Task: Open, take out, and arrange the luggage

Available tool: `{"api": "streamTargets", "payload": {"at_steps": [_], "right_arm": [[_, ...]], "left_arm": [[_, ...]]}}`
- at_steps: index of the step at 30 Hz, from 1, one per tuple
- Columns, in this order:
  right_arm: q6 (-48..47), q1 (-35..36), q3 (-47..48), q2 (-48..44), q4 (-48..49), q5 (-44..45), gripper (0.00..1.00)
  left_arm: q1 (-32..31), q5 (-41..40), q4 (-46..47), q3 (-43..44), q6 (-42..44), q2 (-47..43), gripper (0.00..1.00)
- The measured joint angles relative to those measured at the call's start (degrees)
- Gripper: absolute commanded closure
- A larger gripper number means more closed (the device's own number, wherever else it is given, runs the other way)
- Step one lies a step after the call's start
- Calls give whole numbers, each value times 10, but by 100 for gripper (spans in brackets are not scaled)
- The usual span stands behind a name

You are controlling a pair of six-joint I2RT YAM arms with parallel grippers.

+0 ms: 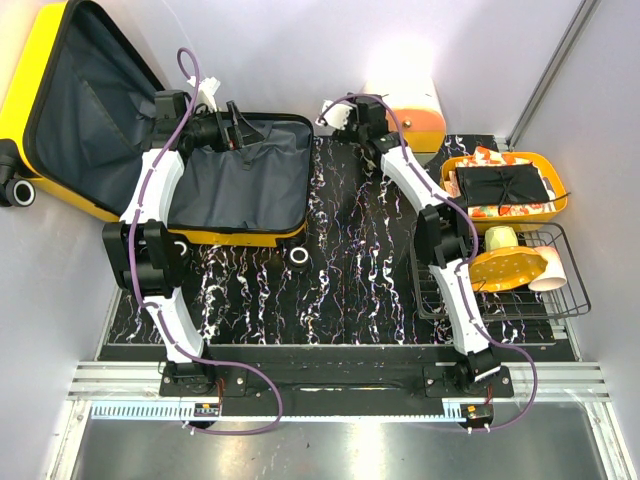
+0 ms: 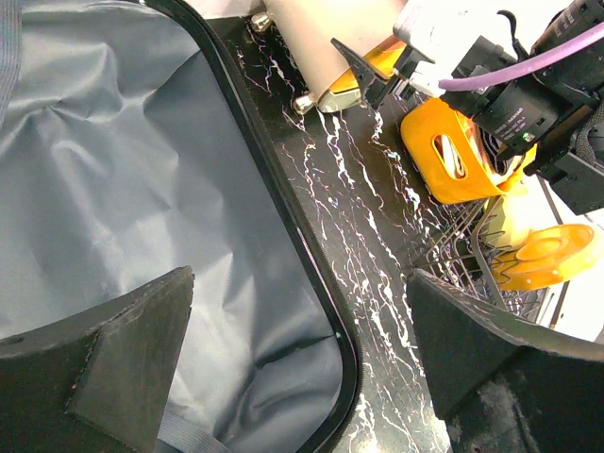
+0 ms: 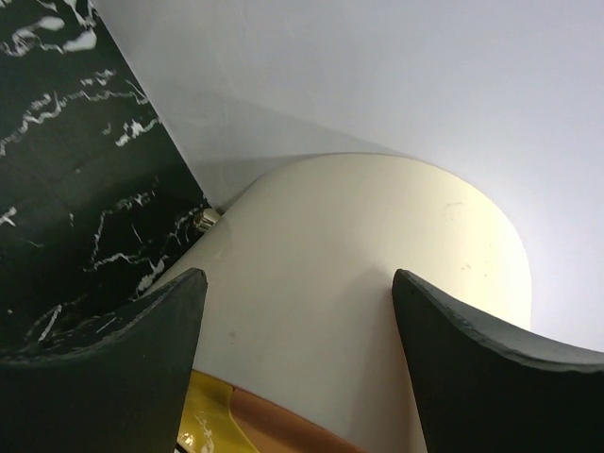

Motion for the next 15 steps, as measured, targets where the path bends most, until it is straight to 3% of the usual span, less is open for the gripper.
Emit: {"api": "streamTargets", "payload": {"at_steps": [15], "right_arm": [[-4, -65, -139, -82, 41, 22, 16]], "left_arm": [[0, 0, 0, 0, 0, 0, 1]]}}
